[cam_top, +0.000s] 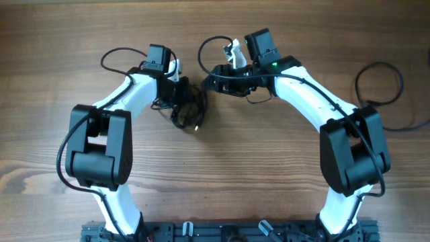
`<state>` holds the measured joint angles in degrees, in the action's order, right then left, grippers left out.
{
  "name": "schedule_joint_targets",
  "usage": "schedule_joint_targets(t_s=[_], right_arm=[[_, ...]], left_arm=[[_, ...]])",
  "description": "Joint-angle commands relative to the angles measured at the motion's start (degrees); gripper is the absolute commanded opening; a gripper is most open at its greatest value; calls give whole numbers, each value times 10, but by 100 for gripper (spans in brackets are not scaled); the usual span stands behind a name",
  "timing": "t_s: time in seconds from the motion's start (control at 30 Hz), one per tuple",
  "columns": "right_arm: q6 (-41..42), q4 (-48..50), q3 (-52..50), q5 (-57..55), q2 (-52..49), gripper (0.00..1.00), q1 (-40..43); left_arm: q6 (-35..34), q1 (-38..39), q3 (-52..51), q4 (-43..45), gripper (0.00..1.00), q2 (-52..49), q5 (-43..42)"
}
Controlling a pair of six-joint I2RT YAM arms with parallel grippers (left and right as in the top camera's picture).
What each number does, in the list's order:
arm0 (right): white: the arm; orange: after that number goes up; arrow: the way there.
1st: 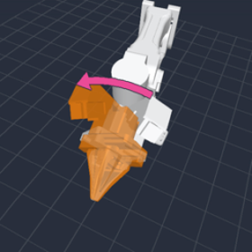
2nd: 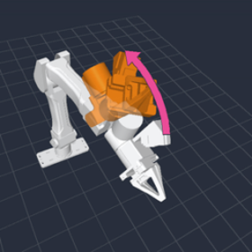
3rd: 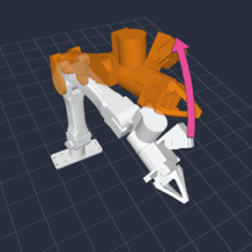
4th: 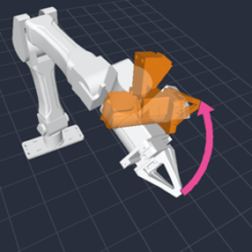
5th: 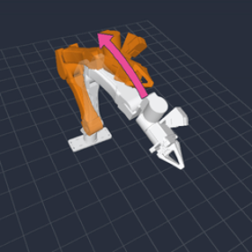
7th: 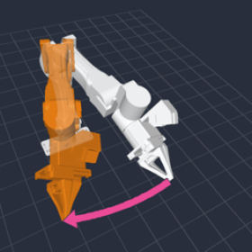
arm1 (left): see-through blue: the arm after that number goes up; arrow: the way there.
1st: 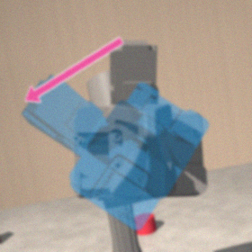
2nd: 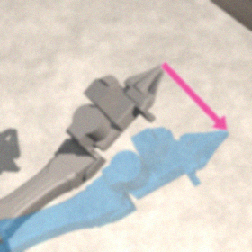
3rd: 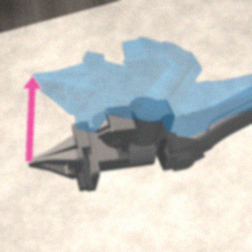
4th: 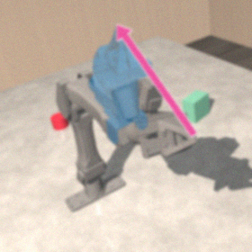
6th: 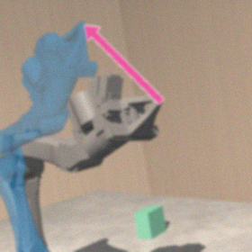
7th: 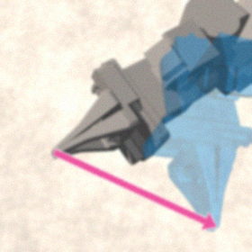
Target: Untangle cables
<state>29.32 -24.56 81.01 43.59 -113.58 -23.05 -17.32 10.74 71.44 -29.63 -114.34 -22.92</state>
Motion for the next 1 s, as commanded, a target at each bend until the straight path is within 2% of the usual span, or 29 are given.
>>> schedule_joint_targets(t_s=[0.0,0.07,0.1,0.17,0.2,0.23,0.27,0.3,0.33,0.63,0.97], right_arm=[[62,3,-2,-18,-14,70,10],[85,5,-2,-12,-14,81,10],[76,3,-2,-4,-14,82,7],[58,-3,-7,-3,-14,95,-8],[73,-9,-12,-4,-14,79,-16],[90,-13,-16,-8,-14,54,-18],[127,-20,-23,-17,-14,36,-21],[164,-18,-33,-19,-14,25,-23],[192,-7,-45,-18,-14,23,-23],[286,104,-131,-50,-14,22,-23],[389,154,-133,-44,-14,28,-23]], left_arm=[[35,-2,5,-10,18,-6,-32],[35,-1,5,-10,18,-6,-32],[37,-1,5,-11,18,-6,-33],[44,-1,5,-19,17,-6,-33],[64,-1,5,-23,17,-6,-38],[73,-1,5,-26,17,-6,-42],[84,-1,5,-30,17,-6,-46],[96,-1,5,-35,17,-6,-47],[102,-1,5,-41,17,-6,-47],[110,-1,5,-48,17,-7,-47],[157,-1,5,-47,17,-7,-47]])
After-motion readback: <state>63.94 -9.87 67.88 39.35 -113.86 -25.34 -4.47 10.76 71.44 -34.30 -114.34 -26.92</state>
